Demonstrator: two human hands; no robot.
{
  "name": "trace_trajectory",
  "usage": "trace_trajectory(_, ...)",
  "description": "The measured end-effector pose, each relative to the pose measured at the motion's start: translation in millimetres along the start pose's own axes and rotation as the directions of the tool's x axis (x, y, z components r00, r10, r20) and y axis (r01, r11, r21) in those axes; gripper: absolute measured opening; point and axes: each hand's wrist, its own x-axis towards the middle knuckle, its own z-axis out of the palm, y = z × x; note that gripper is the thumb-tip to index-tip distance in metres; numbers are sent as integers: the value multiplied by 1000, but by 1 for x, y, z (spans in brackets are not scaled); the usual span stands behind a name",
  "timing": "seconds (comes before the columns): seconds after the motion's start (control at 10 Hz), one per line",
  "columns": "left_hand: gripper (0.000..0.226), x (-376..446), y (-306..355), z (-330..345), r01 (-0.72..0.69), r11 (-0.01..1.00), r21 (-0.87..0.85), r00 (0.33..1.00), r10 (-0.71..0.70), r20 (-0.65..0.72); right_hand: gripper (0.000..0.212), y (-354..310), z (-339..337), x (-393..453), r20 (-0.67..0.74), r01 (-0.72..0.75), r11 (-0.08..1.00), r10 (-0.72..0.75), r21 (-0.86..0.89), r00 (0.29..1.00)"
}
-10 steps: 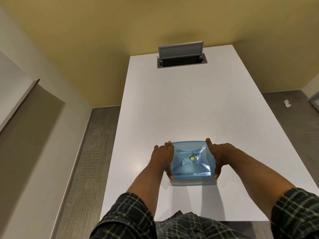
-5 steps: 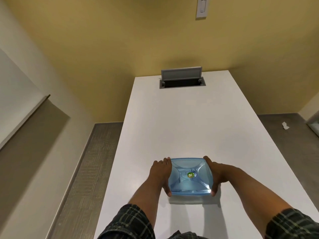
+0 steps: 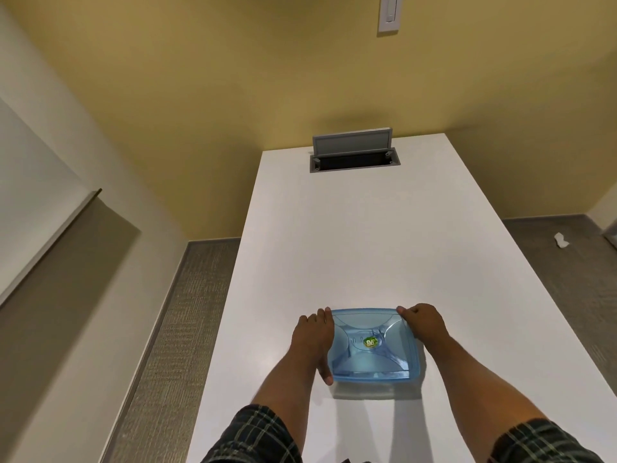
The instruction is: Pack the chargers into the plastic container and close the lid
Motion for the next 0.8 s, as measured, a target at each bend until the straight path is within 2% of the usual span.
trace_trajectory(0.3,153,-1,-2,1,10,1000,-5,1000,-10,4,56,-3,-4,4,24,-71,997,71,13,997)
trace_trajectory(0.5,151,1,-1,0,2,1000,29,1000,-2,-1,60,1,-6,0,7,-38,999,38,35,999)
trace_trajectory(0.6,151,-5,2,-4,-5,998,63,1000,4,5,53,2,-7,0,31,-20,1000,21,-3,999)
trace_trajectory(0.7,151,-5,0,-19,-9,998,59,1000,9,-9,31,-5,-13,-8,47,16,997,-12,-73,999)
trace_trajectory(0.8,152,-2,-6,-25,22,1000,7,998,-21,-53,30,-9,-20,-12,-83,66,971,-87,-230,993)
